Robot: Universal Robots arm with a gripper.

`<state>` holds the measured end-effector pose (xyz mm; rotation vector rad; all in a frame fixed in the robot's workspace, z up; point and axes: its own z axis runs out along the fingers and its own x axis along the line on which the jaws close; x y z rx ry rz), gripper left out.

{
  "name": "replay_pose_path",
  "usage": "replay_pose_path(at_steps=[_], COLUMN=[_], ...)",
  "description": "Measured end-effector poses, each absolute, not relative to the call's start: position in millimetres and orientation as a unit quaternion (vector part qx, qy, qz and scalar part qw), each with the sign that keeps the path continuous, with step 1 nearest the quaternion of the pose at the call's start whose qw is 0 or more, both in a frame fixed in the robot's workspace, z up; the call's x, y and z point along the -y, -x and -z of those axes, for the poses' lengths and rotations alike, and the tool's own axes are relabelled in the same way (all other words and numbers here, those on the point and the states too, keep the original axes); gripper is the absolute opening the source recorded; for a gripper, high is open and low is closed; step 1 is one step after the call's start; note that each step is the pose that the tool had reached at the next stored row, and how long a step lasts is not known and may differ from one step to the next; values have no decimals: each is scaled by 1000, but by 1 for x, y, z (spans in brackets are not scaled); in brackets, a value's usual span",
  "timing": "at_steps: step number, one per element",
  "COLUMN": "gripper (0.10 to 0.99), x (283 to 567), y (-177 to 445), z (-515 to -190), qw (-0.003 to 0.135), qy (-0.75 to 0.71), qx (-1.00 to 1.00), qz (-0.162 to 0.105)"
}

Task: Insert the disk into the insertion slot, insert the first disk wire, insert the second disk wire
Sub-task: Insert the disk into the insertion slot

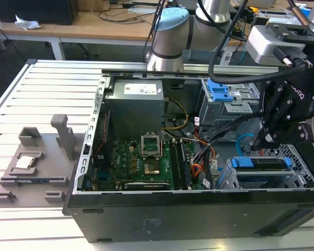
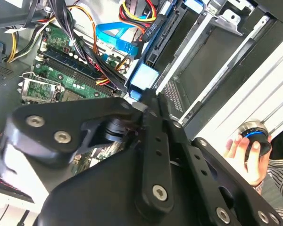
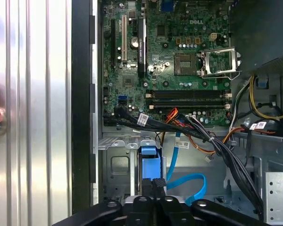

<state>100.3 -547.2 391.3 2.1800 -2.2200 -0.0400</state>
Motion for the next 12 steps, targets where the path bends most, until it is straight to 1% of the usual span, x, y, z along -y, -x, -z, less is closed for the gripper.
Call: replay_pose_path(at_steps=[1,2,12], gripper=[122,106,106], x=[547,547,547], y=[-100,-100,-102], z=[-391,-391,-391], qw=[15,15,15], qy=[-701,-701,-701], qx=[713,713,713], qz=[13,13,13])
